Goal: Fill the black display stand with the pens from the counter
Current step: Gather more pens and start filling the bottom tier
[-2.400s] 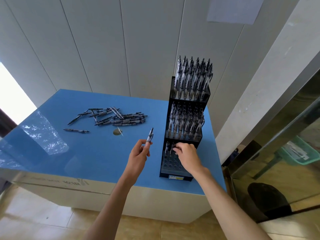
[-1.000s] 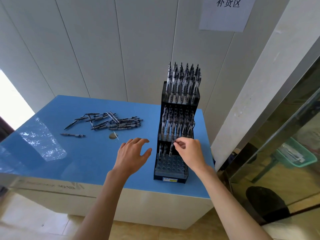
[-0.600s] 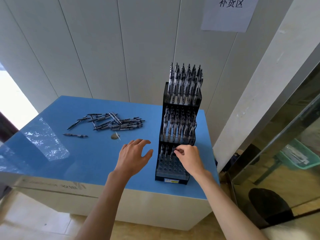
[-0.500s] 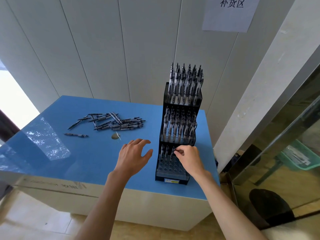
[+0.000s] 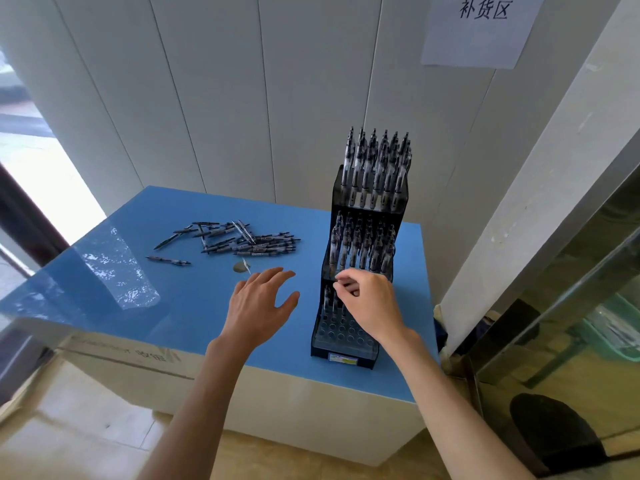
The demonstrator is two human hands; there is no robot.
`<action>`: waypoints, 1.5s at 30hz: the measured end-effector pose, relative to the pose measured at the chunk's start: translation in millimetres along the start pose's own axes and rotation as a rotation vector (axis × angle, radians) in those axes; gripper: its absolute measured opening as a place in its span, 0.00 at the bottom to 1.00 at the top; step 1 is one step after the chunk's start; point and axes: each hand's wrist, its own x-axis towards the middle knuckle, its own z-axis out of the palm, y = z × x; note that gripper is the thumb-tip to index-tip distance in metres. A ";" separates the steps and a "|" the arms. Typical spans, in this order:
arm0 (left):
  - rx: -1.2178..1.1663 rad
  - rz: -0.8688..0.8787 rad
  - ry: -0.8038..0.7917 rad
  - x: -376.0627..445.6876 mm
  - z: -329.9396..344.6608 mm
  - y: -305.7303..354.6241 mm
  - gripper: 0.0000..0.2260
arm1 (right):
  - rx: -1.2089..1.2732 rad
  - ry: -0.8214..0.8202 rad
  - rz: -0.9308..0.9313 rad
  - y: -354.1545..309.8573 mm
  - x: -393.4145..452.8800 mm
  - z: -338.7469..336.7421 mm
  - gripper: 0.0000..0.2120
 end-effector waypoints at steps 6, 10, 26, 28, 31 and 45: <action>0.071 -0.091 0.069 -21.0 -21.4 -14.0 0.26 | -0.076 -0.133 -0.118 -26.9 4.8 13.2 0.16; 0.121 -0.179 0.105 -38.0 -42.1 -35.4 0.32 | -0.125 -0.200 -0.197 -45.9 12.4 32.9 0.20; 0.215 -0.350 0.121 -80.8 -115.5 -234.9 0.28 | -0.167 -0.291 -0.204 -166.7 55.3 177.4 0.20; 0.206 -0.355 0.114 -81.3 -122.8 -266.6 0.28 | -0.187 -0.289 -0.190 -183.2 59.8 198.6 0.20; 0.193 -0.346 0.091 -79.4 -131.2 -308.5 0.28 | -0.209 -0.282 -0.148 -200.5 65.8 225.4 0.20; 0.142 -0.255 -0.032 1.2 -133.1 -454.6 0.27 | -0.254 -0.220 0.074 -216.6 120.5 322.4 0.20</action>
